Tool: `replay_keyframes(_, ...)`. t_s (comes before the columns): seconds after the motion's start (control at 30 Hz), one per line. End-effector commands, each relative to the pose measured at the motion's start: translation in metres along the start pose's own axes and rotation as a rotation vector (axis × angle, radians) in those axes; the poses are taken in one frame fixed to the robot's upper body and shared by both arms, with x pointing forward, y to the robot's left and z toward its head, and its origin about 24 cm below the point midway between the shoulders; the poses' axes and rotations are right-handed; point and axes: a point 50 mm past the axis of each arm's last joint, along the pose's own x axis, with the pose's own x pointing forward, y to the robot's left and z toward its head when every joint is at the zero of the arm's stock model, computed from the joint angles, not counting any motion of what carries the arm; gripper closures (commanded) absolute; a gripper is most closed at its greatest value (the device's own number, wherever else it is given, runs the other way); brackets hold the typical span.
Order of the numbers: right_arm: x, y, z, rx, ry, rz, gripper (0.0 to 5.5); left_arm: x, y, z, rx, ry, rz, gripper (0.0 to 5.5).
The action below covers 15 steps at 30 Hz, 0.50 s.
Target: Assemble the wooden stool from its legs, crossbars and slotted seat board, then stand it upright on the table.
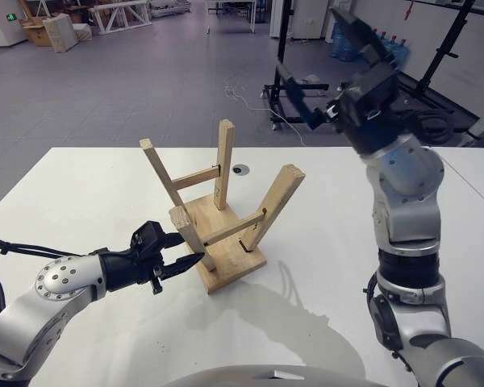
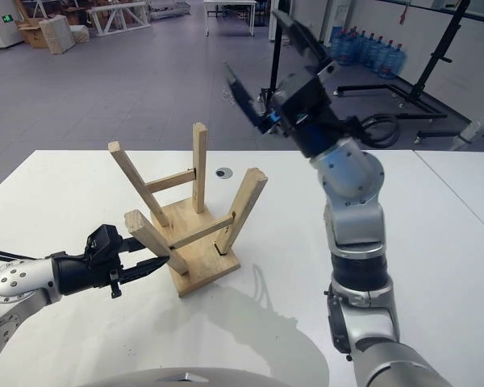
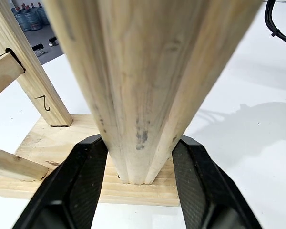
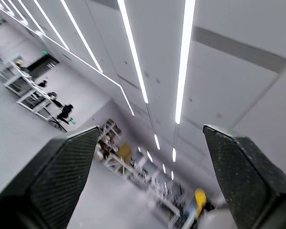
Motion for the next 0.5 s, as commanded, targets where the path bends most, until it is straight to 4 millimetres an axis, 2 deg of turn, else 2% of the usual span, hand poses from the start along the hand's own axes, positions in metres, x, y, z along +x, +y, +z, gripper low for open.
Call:
replay_keyframes(0.03,-0.022,-0.022,-0.045,0.131,0.233,-0.107,1.48,-0.003,-0.001,-0.033,-0.1,0.179,0.018,3.46)
replay_keyframes(0.13,-0.038,-0.009,-0.064,0.195,0.356,-0.085,1.48,-0.003,0.0,-0.033,-0.097,0.179,0.014,3.46)
replay_keyframes(0.27,-0.051,0.035,-0.072,0.292,0.462,0.111,1.48,-0.004,0.001,-0.033,-0.096,0.183,0.015,3.46)
replay_keyframes(0.33,-0.051,0.051,-0.067,0.325,0.47,0.178,1.48,-0.004,0.001,-0.033,-0.093,0.184,0.013,3.46)
replay_keyframes(0.5,-0.029,0.089,-0.027,0.342,0.414,0.306,1.48,-0.004,0.001,-0.033,-0.091,0.189,0.009,3.46)
